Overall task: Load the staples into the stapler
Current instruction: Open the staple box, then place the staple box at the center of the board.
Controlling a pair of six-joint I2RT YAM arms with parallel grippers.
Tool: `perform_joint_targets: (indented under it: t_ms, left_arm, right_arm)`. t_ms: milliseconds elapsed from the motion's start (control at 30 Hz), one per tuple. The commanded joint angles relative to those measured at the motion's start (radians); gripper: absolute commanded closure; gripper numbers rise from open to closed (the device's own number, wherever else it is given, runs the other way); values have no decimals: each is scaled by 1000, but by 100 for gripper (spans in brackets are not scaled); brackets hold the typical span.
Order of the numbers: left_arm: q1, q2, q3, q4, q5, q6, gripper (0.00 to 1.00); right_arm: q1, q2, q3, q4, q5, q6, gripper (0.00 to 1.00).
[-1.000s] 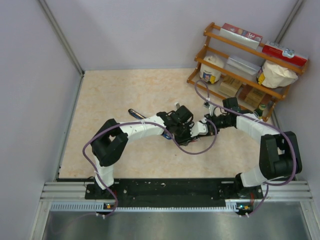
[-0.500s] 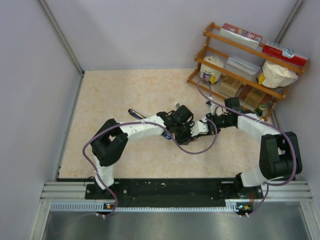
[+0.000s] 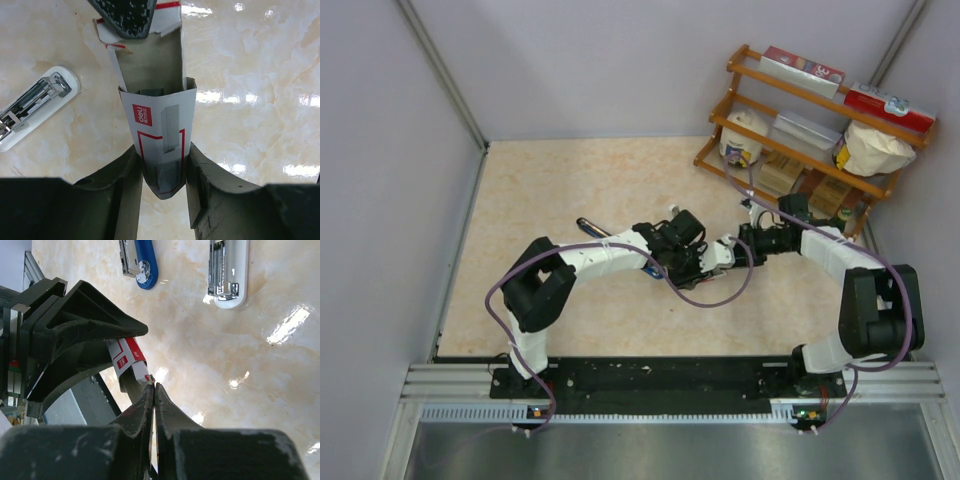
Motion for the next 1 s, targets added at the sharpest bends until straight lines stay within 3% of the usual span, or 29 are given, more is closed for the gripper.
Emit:
perform_joint_targets:
  t_ms: [0, 967]
  left_arm:
    - [4, -36, -11, -27, 15, 1, 60]
    - [3, 19, -24, -7, 13, -20, 60]
  right_arm:
    - [-35, -2, 28, 16, 5, -17, 100]
    - [-45, 107, 50, -96, 9, -86, 100]
